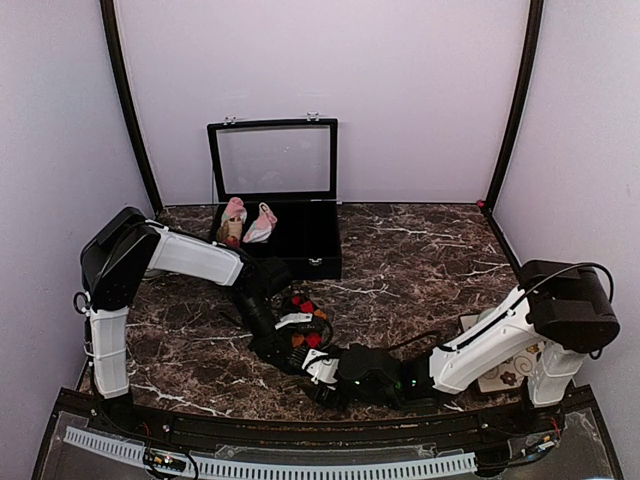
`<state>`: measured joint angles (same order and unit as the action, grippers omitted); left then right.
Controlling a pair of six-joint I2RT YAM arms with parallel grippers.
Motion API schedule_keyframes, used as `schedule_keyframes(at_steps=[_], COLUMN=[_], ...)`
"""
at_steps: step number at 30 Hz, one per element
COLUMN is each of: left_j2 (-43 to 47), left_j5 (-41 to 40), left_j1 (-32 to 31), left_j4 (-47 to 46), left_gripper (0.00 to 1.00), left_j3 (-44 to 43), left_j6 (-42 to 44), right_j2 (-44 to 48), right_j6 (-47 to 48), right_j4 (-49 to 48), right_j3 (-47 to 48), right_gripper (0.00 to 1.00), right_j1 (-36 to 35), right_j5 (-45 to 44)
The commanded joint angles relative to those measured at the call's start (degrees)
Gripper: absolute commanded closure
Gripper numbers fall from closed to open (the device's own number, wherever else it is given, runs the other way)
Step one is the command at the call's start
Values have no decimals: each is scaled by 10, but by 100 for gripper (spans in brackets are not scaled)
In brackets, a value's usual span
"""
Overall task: Roll the socks
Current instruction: Pick up the sock from the center of the board.
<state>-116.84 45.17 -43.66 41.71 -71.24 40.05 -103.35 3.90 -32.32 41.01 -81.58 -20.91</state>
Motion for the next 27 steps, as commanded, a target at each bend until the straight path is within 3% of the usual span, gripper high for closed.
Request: schedule_keyframes(at_steps=[1,7,17,23,27], left_j2=[-21,-22,-21,-20,-14], left_j5=[-58,-59,-54,-54,-54], left_j1=[-2,-2,-2,-2,-1], left_j4=[9,12,21,29,31], left_gripper=[82,82,81,79,78], left_j3=[3,0,-5,-12,-11], left_j6=[1,2,5,6,6], right_j2=[-14,-33,-48,-52,-53], right_j6=[38,22,-3,-14,-26], right_j4=[-49,-48,-38,-29,-20], right_j3=[19,22,23,27,28], right_gripper=[39,60,69,91,100], right_j1=[11,16,31,39,42], right_j5=[-15,28,43,41,56])
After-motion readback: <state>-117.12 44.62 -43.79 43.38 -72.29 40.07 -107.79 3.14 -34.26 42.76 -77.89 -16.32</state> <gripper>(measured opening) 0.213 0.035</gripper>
